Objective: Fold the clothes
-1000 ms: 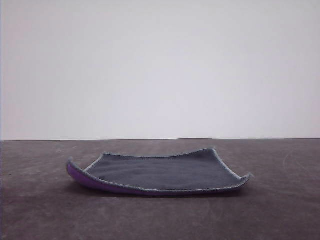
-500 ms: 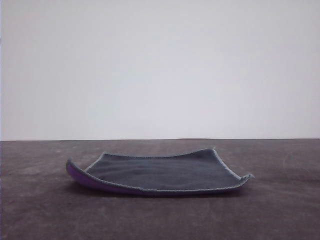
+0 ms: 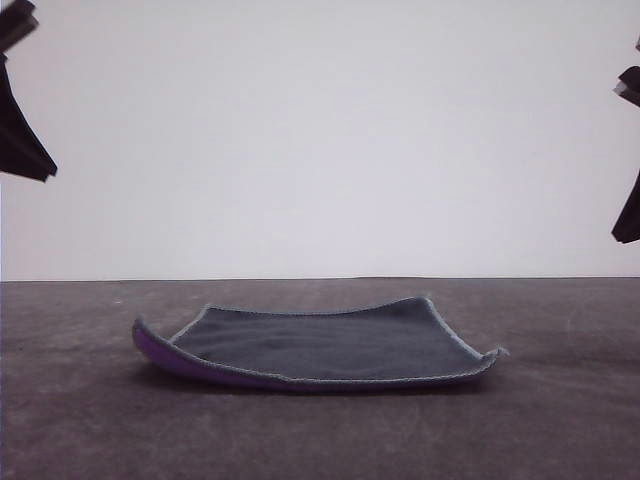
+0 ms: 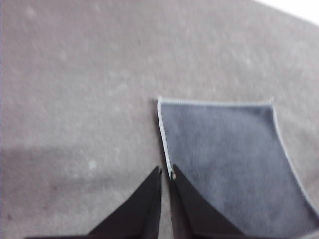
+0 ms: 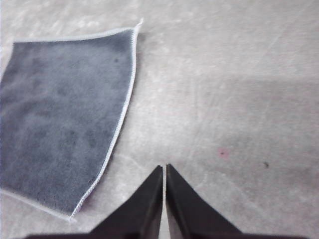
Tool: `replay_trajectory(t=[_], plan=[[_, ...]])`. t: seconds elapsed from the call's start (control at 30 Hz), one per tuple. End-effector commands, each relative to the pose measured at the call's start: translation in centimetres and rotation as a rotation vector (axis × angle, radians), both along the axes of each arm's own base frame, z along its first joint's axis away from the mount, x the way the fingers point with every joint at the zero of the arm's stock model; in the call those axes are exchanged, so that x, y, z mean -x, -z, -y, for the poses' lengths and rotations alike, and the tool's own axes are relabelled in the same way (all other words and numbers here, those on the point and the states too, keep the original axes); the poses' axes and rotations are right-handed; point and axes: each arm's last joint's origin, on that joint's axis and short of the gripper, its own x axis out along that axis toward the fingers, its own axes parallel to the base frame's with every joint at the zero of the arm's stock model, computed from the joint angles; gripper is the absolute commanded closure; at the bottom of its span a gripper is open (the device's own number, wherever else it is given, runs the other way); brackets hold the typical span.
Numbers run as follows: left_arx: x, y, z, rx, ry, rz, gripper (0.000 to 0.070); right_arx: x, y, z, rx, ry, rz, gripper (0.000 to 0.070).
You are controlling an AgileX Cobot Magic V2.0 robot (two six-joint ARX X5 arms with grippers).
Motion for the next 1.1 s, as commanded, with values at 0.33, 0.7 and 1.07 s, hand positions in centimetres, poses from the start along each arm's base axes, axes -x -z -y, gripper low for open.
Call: replay_trajectory(t=[0.33, 0.7, 1.07], plan=[[-0.7, 0.3, 0.5, -0.001, 0.039, -0.013, 0.0307, -0.3, -0.2, 0.0, 0.002, -0.006, 0.019, 0.0210], [-2.6, 0.9, 1.0, 0.068, 0.096, -0.039, 0.0317, -2.0, -0.9, -0.9, -0.161, -0.072, 0.075, 0.0213], [-10.6, 4.0, 2.9, 0.077, 0.192, -0.174, 0.0317, -10.8, -0.6, -3.9, -0.161, -0.179, -0.020, 0.0213]])
